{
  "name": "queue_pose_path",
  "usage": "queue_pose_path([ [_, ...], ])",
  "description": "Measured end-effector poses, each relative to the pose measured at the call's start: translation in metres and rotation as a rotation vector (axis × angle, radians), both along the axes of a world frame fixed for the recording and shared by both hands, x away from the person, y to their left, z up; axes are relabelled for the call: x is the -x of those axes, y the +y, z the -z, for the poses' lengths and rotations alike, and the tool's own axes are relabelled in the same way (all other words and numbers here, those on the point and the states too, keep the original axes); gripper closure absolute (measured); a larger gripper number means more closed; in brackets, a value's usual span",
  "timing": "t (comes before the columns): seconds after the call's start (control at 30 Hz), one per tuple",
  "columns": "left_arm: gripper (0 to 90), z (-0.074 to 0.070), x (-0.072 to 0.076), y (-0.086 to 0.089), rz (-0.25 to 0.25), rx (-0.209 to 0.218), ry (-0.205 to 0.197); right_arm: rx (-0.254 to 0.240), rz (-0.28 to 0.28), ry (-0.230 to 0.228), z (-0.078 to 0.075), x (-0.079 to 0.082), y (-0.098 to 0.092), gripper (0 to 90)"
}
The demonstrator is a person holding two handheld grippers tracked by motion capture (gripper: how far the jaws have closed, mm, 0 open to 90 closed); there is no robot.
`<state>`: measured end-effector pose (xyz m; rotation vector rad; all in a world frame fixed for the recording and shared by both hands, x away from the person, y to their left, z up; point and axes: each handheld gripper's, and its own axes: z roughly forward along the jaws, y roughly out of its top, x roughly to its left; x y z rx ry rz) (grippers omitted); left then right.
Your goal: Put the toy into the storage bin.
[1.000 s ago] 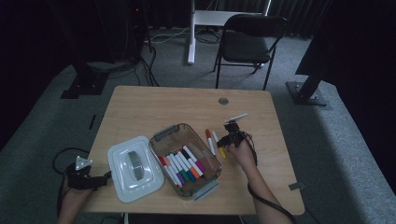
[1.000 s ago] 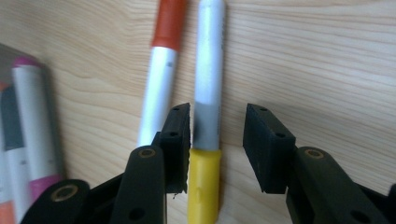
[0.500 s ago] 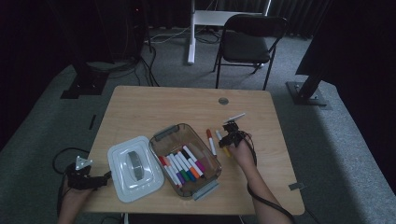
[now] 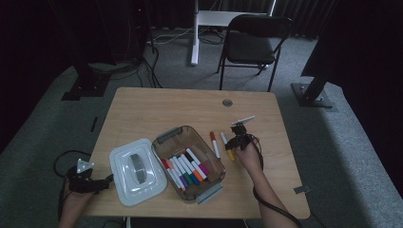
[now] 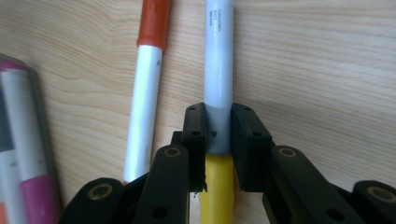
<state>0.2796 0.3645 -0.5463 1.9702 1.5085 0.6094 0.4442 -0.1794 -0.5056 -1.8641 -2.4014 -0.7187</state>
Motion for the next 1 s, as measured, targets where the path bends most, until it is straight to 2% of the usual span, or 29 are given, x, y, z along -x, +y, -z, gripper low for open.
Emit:
queue_pose_path([
  [0.13, 0.6, 0.0, 0.0, 0.0, 0.0, 0.0, 0.0, -0.025, 0.007, -0.029, -0.015, 0.004, -0.006, 76.7],
  [0.27, 0.6, 0.0, 0.0, 0.0, 0.0, 0.0, 0.0, -0.077, 0.004, -0.052, -0.034, 0.01, -0.01, 76.7],
  [0.5, 0.6, 0.0, 0.0, 0.0, 0.0, 0.0, 0.0, -0.119, -0.029, -0.101, -0.071, 0.022, -0.012, 76.7],
  [0.83, 0.6, 0.0, 0.0, 0.0, 0.0, 0.0, 0.0, -0.186, -0.116, -0.155, -0.12, 0.04, -0.001, 76.8],
  [1.0, 0.6, 0.0, 0.0, 0.0, 0.0, -0.001, -0.001, -0.221, -0.168, -0.183, -0.139, 0.05, 0.01, 76.7],
])
